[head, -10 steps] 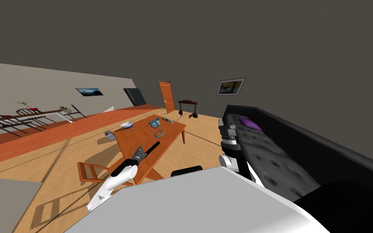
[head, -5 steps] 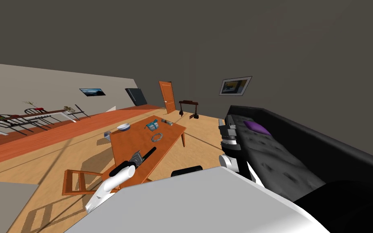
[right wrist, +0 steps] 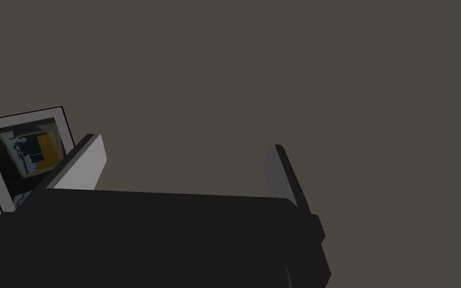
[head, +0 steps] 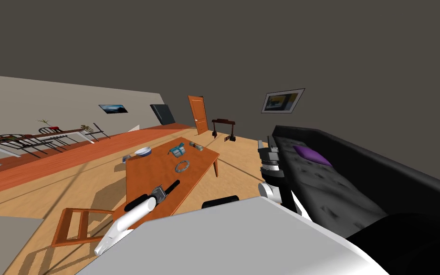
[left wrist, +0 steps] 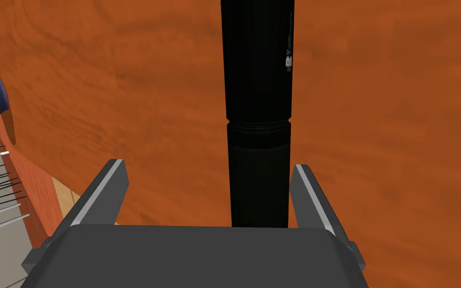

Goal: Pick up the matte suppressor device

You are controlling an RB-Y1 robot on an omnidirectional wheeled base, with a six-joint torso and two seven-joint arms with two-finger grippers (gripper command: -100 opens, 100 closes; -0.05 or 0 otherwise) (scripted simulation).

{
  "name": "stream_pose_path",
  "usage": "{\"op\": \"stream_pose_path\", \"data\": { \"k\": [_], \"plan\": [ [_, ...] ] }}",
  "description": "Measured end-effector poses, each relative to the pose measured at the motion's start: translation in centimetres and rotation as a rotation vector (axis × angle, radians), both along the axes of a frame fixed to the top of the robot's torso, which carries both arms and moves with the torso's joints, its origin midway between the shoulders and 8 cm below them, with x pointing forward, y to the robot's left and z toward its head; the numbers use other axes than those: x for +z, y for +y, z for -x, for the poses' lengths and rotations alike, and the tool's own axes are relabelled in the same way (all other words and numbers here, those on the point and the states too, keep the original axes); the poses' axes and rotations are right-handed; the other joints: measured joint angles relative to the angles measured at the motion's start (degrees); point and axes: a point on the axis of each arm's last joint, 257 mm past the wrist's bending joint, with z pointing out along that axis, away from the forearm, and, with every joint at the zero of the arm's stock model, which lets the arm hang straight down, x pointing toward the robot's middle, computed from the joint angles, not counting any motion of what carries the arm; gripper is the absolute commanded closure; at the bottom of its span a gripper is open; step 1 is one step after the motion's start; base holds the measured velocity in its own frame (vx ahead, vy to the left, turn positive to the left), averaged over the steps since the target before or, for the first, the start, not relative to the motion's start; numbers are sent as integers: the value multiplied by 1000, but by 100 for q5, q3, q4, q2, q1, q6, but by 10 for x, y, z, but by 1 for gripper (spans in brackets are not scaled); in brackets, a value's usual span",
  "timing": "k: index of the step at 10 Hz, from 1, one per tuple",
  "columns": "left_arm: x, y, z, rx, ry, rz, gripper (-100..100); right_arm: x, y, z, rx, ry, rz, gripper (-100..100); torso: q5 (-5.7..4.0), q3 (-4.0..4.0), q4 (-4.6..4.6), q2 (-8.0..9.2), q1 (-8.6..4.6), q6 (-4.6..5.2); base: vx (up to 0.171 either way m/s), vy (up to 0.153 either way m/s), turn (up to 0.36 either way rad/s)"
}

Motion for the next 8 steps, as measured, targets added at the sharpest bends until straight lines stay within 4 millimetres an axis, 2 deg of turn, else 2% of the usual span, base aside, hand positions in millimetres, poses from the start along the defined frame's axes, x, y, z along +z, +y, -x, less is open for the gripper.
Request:
{"op": "stream_pose_path", "data": {
  "k": [3,4,5,8],
  "plan": [
    [-23,3,20,53,64,61,-100,0,0,0,0,0,0,0,1,16,6,29,5,0,89,-38,26],
    [-25,3,21,55,69,66,0,0,0,0,0,0,0,0,1,26,9,48,12,0,9,-4,-1],
    [-24,3,21,55,68,65,-100,0,0,0,0,0,0,0,3,35,13,63,19,0,27,32,16],
    [-36,-7,19,53,65,65,-100,0,0,0,0,0,0,0,9,34,12,60,43,0,30,45,3]
  ]
}}
